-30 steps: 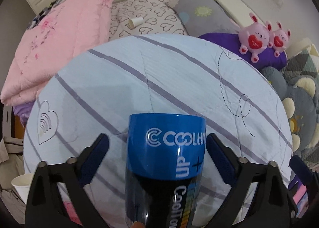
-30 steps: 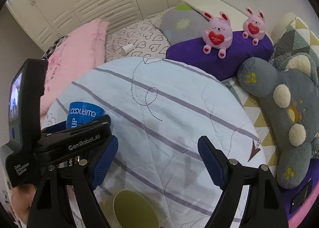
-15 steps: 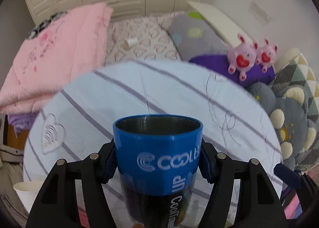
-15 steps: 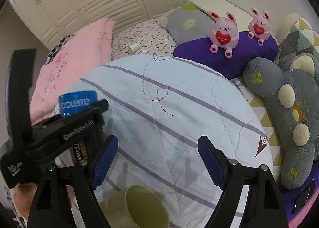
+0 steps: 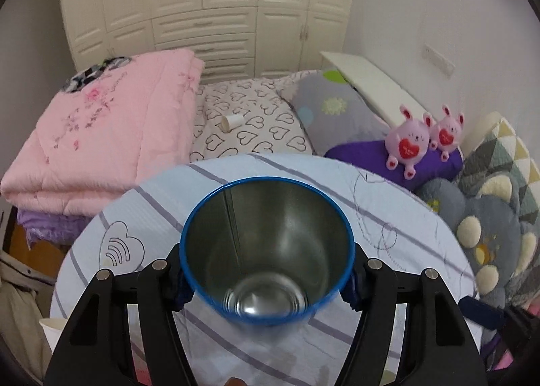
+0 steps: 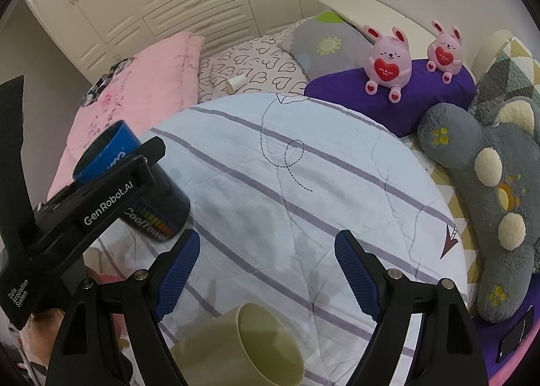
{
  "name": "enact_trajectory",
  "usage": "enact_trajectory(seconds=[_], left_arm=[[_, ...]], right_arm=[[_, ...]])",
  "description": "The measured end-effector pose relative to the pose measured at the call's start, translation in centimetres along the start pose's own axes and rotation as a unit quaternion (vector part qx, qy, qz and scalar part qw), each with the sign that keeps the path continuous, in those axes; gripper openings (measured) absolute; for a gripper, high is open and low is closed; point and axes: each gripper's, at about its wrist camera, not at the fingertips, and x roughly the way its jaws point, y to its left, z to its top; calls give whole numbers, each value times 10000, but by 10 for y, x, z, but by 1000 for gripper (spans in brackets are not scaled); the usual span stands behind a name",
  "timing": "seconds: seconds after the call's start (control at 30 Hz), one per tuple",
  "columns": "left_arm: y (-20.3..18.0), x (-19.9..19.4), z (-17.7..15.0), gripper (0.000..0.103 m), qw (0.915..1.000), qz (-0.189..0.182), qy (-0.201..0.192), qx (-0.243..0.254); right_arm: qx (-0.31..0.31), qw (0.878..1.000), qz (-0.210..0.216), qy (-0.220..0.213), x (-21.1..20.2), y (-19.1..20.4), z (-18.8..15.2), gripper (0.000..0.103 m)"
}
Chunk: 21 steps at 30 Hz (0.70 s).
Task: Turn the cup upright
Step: 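Rotate the held blue can open end up with the left tool, then lower the blue can onto the table and open the left tool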
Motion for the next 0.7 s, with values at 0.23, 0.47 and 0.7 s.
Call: enact_trajectory(seconds=[0.23,0.47,0.7], left_arm=[[0,-3,-19,68,9999,-83,10,72],[2,-1,-18,72,9999,-101,105,33],[0,-1,-18,90,9999,45,125,82]], right_arm=[[-33,10000,-12,61,1,1,-3,83],[-81,10000,8,57,1,5,-6,83],[-128,9999,-6,20,-1,8,-6,83]])
